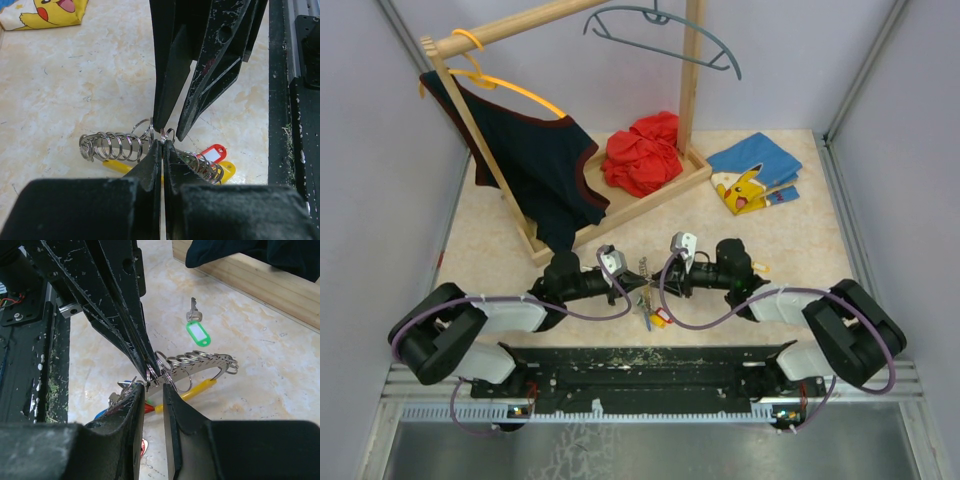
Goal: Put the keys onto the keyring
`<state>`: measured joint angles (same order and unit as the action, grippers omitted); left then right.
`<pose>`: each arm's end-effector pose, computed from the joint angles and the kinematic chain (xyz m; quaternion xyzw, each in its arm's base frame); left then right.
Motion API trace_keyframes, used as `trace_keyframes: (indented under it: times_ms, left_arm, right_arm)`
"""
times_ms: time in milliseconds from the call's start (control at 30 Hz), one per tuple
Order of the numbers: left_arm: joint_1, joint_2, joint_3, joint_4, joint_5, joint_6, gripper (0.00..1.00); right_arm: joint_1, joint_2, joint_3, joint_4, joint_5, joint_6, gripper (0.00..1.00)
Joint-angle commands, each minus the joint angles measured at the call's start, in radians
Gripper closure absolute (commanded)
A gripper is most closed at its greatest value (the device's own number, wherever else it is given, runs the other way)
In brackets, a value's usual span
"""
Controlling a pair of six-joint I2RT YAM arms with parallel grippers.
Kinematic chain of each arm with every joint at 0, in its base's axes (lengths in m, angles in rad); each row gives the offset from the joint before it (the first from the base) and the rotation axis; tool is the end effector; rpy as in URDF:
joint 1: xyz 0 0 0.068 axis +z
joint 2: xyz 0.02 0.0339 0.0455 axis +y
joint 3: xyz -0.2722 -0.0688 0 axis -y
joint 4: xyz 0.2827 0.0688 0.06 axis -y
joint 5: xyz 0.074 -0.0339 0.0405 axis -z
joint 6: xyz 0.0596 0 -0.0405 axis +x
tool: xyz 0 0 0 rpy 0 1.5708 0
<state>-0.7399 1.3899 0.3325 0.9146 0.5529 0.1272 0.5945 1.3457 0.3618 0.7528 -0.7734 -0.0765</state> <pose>0.1898 -0.2157 0.1467 0.4676 0.5847 -0.3867 0.5385 0.2081 0.1909 0.1499 -0.4601 0.6085 0.4331 0.4801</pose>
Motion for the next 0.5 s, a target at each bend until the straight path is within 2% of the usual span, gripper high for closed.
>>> trace_keyframes:
  times_ms: [0,133,300,333,467]
  left_arm:
    - [-0.007,-0.019,0.014,0.015,0.025,-0.015,1.0]
    - [-0.009,-0.02,0.012,0.03,0.032,-0.029,1.0]
    - [-0.01,-0.015,0.007,0.047,0.033,-0.044,1.0]
    - [-0.01,-0.016,0.004,0.053,0.031,-0.048,0.97]
    - [-0.009,-0.035,-0.013,0.065,-0.018,-0.084,0.77]
  right_arm:
    - [0.017,0.017,0.056,0.067,-0.038,0.009,0.79]
    - [0.022,0.03,0.061,0.078,-0.046,0.012,0.83]
    - [0.023,0.028,0.059,0.09,-0.036,0.014,1.0]
    - [0.024,0.023,0.056,0.089,-0.028,0.011,1.0]
    - [0.022,-0.029,0.048,0.017,0.022,-0.042,1.0]
